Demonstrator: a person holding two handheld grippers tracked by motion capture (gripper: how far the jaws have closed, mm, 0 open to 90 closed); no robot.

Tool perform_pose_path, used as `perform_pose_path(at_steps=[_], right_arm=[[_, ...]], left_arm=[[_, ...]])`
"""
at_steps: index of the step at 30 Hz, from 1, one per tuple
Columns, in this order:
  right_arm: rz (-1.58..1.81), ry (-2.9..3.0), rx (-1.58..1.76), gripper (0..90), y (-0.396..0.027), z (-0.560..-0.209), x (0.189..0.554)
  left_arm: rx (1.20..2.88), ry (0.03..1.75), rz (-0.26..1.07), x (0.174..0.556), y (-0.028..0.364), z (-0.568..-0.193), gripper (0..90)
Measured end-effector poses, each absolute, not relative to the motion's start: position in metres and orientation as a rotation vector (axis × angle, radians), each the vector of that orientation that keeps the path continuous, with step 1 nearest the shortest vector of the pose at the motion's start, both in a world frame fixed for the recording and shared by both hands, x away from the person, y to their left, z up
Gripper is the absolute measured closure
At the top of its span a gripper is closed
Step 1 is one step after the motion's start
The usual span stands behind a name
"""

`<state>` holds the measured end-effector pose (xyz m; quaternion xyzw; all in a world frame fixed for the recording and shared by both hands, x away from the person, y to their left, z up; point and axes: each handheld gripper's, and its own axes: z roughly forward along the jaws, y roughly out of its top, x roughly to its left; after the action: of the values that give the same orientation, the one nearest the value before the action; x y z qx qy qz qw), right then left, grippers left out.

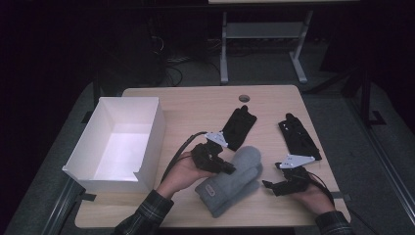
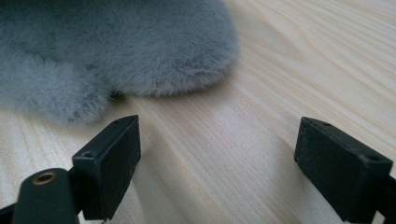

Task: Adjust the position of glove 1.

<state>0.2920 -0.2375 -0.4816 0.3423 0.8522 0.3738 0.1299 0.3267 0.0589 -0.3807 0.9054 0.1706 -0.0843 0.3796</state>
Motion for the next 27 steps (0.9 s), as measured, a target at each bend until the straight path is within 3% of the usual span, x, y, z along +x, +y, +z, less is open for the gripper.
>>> perform_pose_path(at_steps=[27], right_arm=[[1.086, 2.477, 0.994, 14.3, -0.237, -0.482, 0.292]], left_arm=[[2.323, 0.423, -0.196, 0.325, 0.042, -0.403, 85.4]])
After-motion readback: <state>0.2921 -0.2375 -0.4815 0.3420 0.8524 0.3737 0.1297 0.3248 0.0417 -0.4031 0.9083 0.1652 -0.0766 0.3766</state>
